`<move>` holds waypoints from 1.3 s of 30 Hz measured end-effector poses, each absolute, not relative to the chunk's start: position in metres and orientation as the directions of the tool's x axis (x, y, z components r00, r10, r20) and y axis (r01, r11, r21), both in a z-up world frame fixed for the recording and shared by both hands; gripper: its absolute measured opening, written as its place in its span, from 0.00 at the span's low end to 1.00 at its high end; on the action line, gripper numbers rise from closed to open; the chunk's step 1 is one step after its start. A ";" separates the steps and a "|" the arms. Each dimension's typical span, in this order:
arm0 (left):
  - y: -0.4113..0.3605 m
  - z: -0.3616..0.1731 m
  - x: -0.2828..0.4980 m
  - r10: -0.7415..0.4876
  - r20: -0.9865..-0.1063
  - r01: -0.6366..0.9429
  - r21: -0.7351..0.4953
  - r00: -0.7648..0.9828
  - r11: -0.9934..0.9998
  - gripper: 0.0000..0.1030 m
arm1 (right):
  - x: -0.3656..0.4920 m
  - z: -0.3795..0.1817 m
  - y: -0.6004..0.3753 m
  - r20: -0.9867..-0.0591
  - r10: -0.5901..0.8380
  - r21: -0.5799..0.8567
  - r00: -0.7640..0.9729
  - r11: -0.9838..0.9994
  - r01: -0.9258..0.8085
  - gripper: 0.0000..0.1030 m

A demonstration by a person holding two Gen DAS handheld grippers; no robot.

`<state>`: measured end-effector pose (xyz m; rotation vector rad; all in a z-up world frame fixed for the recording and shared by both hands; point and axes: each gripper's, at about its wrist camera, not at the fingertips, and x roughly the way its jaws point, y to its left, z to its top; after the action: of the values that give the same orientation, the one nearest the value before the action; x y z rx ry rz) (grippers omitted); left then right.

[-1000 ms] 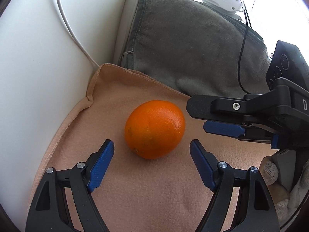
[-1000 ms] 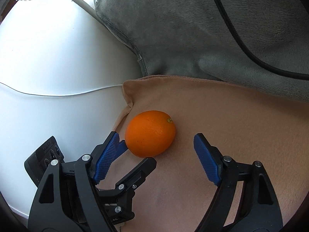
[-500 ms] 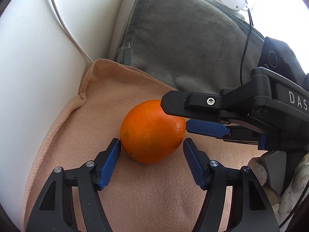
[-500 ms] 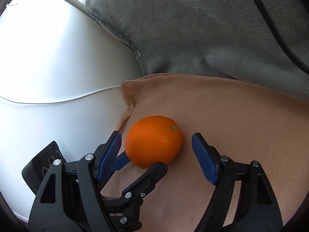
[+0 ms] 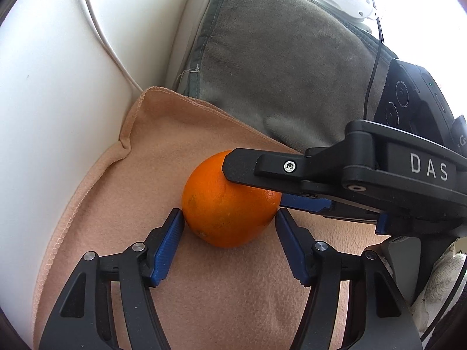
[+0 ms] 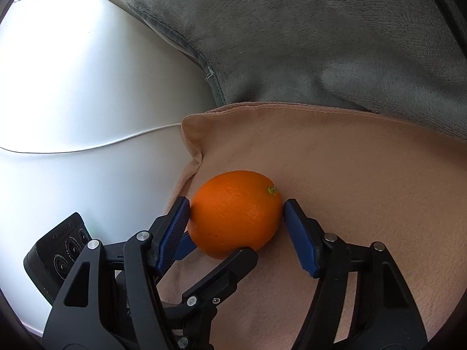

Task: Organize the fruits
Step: 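Close the left gripper on the orange while the right gripper clamps its other side, then carry the orange with both grippers over the white floral bowl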

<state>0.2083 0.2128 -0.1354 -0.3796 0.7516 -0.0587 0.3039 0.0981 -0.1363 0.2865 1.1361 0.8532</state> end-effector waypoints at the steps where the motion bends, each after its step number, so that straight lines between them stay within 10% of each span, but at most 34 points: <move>1: 0.213 -0.136 0.208 -0.187 -0.654 -0.082 -0.357 0.733 0.930 0.62 | 0.303 -0.136 0.097 -0.675 0.720 0.600 0.158 0.661 -0.451 0.67; 39: 0.132 -0.074 0.108 -0.184 -0.519 0.023 -0.301 0.835 0.953 0.62 | 0.208 -0.056 0.018 -0.616 0.732 0.527 0.292 0.658 -0.537 0.67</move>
<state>0.1085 0.1315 -0.0737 -0.2901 0.5745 -0.1115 0.2079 0.0181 -0.0561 0.2367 0.9491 0.8555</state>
